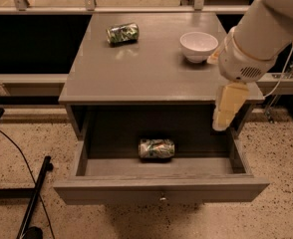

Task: Pick 7up can from top drawer and place on counter

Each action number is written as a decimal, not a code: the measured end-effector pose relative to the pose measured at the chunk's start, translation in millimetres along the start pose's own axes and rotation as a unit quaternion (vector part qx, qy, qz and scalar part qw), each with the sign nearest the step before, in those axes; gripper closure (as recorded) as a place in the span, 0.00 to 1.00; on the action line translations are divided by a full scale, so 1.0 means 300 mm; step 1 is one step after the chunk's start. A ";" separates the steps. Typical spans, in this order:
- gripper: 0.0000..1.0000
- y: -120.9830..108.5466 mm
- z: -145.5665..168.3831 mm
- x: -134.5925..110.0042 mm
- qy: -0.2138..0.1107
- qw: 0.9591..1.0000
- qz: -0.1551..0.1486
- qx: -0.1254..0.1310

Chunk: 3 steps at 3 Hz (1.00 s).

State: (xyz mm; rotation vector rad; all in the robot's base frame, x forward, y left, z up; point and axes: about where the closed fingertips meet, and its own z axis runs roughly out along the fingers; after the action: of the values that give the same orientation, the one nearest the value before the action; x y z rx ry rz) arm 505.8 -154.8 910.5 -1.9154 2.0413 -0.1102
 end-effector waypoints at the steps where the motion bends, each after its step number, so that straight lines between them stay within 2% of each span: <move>1: 0.16 0.061 0.137 0.010 -0.001 1.000 -0.017 -0.010; 2: 0.31 0.110 0.280 -0.026 -0.008 0.998 -0.055 -0.018; 3: 0.30 0.123 0.416 -0.055 -0.018 0.996 -0.084 -0.023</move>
Offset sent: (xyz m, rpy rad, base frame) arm -0.0066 0.0475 -0.1388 -0.0245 0.0137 0.2094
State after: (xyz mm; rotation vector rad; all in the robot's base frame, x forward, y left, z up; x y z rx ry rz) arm 507.9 -113.8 785.9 -2.0994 1.8722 -0.0682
